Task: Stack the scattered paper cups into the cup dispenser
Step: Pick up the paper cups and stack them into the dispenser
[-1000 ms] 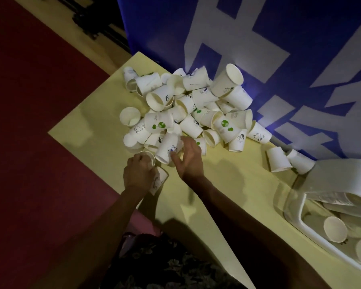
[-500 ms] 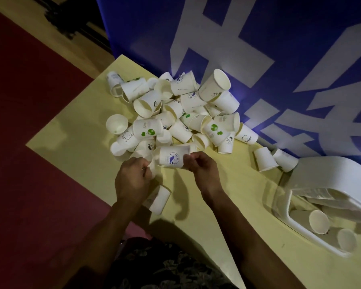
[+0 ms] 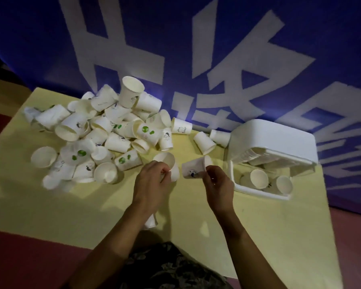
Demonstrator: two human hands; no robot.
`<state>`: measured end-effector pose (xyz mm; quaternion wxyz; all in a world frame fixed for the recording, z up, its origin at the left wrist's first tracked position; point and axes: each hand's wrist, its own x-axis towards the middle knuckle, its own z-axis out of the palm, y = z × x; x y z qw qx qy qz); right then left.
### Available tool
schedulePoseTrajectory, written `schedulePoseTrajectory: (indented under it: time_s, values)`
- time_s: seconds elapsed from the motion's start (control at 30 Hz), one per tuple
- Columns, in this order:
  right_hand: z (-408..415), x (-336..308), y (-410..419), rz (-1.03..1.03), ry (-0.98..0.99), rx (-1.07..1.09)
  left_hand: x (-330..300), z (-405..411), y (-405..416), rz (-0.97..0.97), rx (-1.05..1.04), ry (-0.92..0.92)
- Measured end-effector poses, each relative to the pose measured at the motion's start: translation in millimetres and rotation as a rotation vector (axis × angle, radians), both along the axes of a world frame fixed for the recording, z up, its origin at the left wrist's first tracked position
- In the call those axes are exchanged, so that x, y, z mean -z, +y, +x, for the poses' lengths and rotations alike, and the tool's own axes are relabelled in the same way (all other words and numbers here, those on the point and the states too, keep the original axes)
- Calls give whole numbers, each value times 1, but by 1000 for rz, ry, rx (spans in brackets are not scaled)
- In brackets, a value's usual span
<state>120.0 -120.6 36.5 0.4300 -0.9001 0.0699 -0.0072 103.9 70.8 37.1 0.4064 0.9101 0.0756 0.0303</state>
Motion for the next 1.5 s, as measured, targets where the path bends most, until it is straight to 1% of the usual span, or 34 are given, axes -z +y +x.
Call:
schedulePoseTrajectory:
  time_s: [0.2,0.37,0.5,0.63,0.7,0.77,0.9,1.07,1.23,1.3,1.37,1.43,1.5]
  values:
    - [-18,-5,-94,-126,-83,151,-12,20,-104,8,198,-68]
    - [-24,-3,-174,-214,-110,216,-14,35,-183,-1,272,-80]
    - [-26,1,-230,-207,-96,287,-10,40,-236,-9,321,-77]
    - [-21,6,-273,-251,-81,330,-3,45,-275,34,370,-77]
    - [-16,9,-288,-295,-76,319,1,49,-290,100,403,-77]
    - [-12,11,-300,-349,-65,270,7,54,-303,176,447,-85]
    - [-3,25,-315,-443,59,179,17,63,-321,186,490,90]
    - [15,51,-323,-482,205,78,30,78,-332,311,537,250]
    - [26,66,-327,-543,264,-58,44,87,-338,496,574,310]
    - [28,68,-327,-572,245,-71,50,86,-339,494,578,313]
    - [28,63,-324,-572,199,-39,52,84,-338,417,544,287]
    - [26,55,-316,-531,126,14,52,80,-332,339,478,225]
    - [24,48,-305,-457,48,22,50,73,-317,309,408,175]
